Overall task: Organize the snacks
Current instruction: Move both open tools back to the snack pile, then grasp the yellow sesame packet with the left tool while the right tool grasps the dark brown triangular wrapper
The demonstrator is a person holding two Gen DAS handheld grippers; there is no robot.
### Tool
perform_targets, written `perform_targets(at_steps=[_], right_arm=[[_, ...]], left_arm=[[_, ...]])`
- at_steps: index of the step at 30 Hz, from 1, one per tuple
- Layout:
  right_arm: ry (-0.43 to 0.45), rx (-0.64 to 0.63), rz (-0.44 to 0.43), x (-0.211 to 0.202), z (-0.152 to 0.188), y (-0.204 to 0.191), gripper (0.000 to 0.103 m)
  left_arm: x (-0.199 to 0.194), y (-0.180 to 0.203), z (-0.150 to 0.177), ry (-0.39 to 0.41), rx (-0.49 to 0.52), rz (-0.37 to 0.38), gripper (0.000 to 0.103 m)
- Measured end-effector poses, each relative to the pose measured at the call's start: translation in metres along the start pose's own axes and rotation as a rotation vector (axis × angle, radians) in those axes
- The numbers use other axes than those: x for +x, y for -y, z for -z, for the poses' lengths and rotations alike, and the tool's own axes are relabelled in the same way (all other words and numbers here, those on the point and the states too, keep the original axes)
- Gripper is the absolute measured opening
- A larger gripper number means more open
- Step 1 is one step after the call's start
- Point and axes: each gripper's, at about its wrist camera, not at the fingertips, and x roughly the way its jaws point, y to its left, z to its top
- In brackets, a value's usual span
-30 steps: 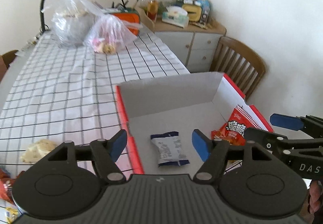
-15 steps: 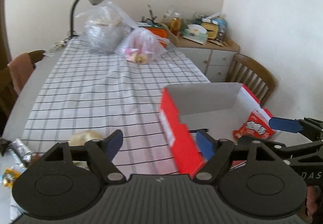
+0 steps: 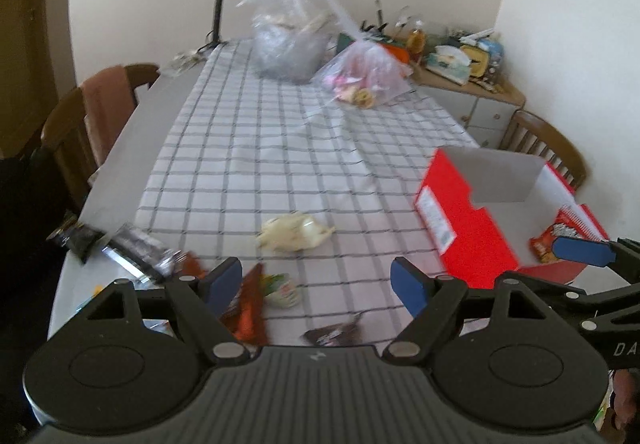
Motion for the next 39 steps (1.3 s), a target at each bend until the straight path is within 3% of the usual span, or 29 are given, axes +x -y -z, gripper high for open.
perform_targets(at_steps=[19,31,39], right_arm=[[-0.198,-0.057,0.036,0.081,0.041,-0.053,0.095],[-0.273,-0.063,0.047,0.120,0.050,-0.067,0.081],[-0.298,-0.057,0.062,0.130,0.054,-0.069,0.070]], left_arm=[[0.027,-0.099,0.039,-0.154,-0.055,-0.047,0.081],[0.041,-0.173,0.040,-0.161,-0.156,-0.191,0.081],[0.061,-0.176,0.039,-0.191,-0.043,-0.114,0.078]])
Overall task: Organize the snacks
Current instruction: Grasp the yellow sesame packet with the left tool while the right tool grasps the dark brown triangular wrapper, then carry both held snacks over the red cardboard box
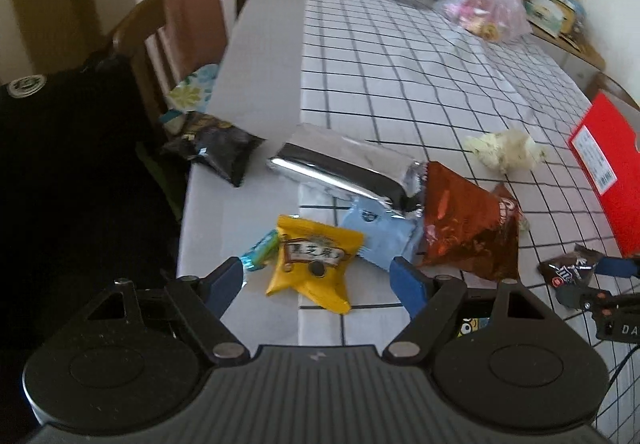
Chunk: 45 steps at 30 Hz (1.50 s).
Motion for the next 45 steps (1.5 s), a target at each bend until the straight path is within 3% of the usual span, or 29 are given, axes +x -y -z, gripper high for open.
perform_targets(at_steps=[2,6,8,11,20,33,45], right_arm=[[-0.002,-0.002,0.001,0.002,0.000,-0.001,0.068],[-0.002,-0.003,0.002,0.006,-0.003,-0.003,0.062],[0.001,-0.007,0.006,0.008,-0.003,-0.004,0.058],[0.001,-0.015,0.005,0.009,-0.004,-0.006,0.048],[0.009,-0.017,-0.001,0.008,-0.003,-0.004,0.036],[0.048,0.009,0.007,-0.004,-0.001,0.004,0.033],[0.137,0.027,-0.020,-0.057,-0.008,0.021,0.033]], left_arm=[[0.007,0.004,-0.001,-0.012,0.020,-0.001,0.070],[0.017,0.006,-0.002,-0.026,0.040,-0.017,0.067],[0.020,0.006,-0.003,-0.032,0.048,-0.022,0.060],[0.023,0.006,-0.003,-0.042,0.052,-0.029,0.057],[0.026,0.010,-0.003,-0.052,0.049,-0.043,0.039],[0.014,0.010,-0.004,-0.028,0.003,-0.042,0.031],[-0.034,0.034,-0.011,0.009,-0.026,0.009,0.032]])
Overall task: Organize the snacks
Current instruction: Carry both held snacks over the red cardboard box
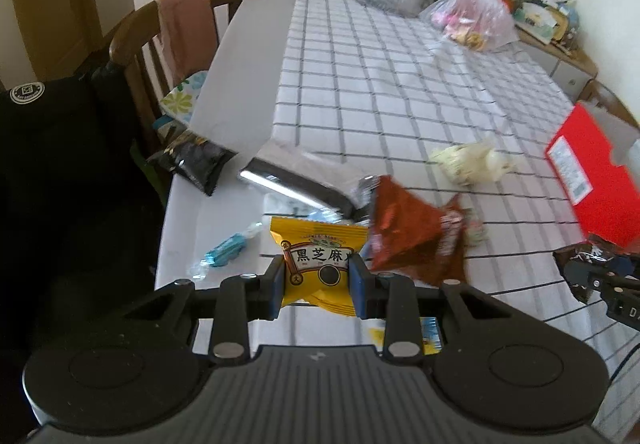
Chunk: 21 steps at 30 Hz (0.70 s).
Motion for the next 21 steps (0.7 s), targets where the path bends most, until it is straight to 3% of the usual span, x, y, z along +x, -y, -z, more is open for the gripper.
perform_targets(at_steps=[8,21], right_arm=[[0.063,0.025,0.018,-0.042,-0.017,0.034,0.033],[0.114,0.058,0.076,-0.088,-0.024,0.108,0.033]], left_arm=[[-0.029,0.048,-0.016,0.063,0.045,0.054,0.032],[-0.042,0.177,-0.042,0.133,0.168,0.189,0.032]])
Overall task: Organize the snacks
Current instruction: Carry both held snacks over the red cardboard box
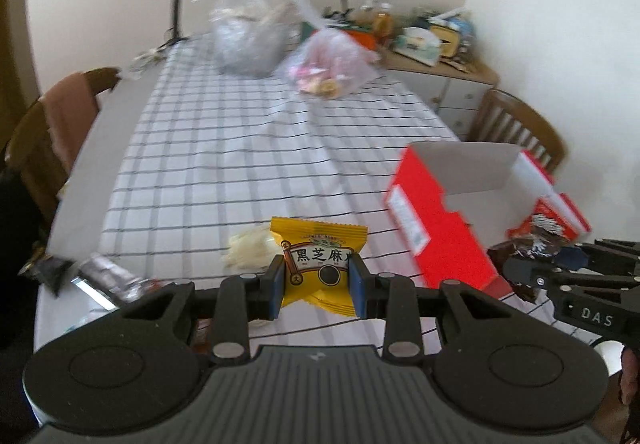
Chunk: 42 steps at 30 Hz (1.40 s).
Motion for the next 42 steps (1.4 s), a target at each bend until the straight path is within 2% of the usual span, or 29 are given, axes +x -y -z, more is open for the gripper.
perform_targets(at_steps=[9,15,20,28,35,42], right_arm=[[0.008,0.011,0.066,-0.004,-0.003,0.074,0.033],[-0.022,0.011,0.092,0.015,-0.003,0.122,0.033],[-0.050,0.002,0.105,0.037,-0.003,0.148,0.033],[-0.134,-0.009,0.071,0.073,-0.003,0.171,0.033],[-0.214,-0.046,0.031,0.094,0.000,0.175,0.034],[-0.280,-0.056,0.012,0.107,0.003,0.176,0.035]], left_arm=[[0.032,0.081,-0.017,-0.012,0.063,0.064,0.032],[0.064,0.132,-0.025,-0.053,0.097,0.095,0.032],[0.096,0.168,-0.033,-0.089,0.133,0.083,0.032],[0.150,0.195,-0.041,-0.190,0.166,0.050,0.032],[0.186,0.206,-0.043,-0.285,0.192,0.018,0.032],[0.198,0.218,-0.039,-0.336,0.226,-0.001,0.032]])
